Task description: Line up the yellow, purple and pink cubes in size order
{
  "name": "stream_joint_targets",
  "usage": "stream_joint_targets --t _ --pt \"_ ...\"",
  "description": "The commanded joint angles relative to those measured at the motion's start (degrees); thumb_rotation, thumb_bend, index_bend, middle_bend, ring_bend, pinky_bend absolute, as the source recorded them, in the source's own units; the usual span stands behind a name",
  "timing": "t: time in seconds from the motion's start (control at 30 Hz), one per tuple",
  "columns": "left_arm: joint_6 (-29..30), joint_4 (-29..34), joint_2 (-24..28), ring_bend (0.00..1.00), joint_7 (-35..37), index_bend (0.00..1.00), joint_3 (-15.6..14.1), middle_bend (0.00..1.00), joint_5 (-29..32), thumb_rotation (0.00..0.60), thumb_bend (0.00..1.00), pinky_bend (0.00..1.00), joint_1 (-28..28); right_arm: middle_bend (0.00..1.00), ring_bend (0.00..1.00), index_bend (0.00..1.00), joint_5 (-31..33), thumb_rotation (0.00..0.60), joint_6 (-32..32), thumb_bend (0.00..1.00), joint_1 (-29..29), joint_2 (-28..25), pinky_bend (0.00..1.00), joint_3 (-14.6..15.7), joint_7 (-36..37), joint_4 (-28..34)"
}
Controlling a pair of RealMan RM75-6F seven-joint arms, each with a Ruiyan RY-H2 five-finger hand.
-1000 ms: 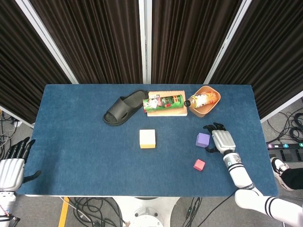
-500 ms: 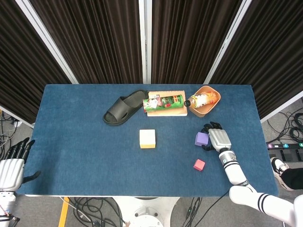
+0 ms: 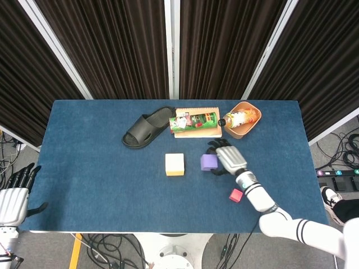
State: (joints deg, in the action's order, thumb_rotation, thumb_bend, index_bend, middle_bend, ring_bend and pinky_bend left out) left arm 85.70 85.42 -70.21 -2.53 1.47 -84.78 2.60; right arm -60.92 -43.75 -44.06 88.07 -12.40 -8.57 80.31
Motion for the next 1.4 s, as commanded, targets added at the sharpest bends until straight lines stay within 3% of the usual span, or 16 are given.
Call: stream_joint_targets --t 0.03,0.57,0.93,1.17,1.4 --pt "-0.08 0.04 -0.02 0.11 -0.01 0.14 -0.01 0.16 0.22 0.6 0.06 0.16 -0.08 0.12 0.0 0.46 1.61 0.6 1.84 0.22 -2.57 2.63 0.0 -0.36 -2.81 -2.08" --pt "-0.72 -1.59 -0.73 0.11 1.37 0.14 -0.09 0.16 0.71 0.6 0.06 0.16 -0.18 0.11 0.0 0.45 10.66 0.6 1.52 0.22 -6.99 10.79 0.0 -0.04 -9.09 -8.65" --pt "-1.36 -3.02 -1.31 0.11 2.57 0.13 0.0 0.16 0.9 0.6 0.06 0.16 0.08 0.11 0.0 0.31 11.87 0.6 0.37 0.13 -7.52 12.37 0.0 0.23 -10.32 -8.92" --pt "-1.17 -3.39 -1.44 0.11 2.93 0.13 0.01 0.16 0.85 0.6 0.06 0.16 -0.03 0.08 0.0 0.12 11.35 0.6 -1.13 0.1 -6.52 10.21 0.0 0.4 -9.96 -6.06" --pt "-1.0 -3.19 -1.11 0.11 3.06 0.13 0.12 0.16 1.09 0.6 0.06 0.16 -0.21 0.09 0.0 0.15 3.19 0.6 -5.74 0.1 -0.31 0.83 0.0 2.78 -3.51 3.99"
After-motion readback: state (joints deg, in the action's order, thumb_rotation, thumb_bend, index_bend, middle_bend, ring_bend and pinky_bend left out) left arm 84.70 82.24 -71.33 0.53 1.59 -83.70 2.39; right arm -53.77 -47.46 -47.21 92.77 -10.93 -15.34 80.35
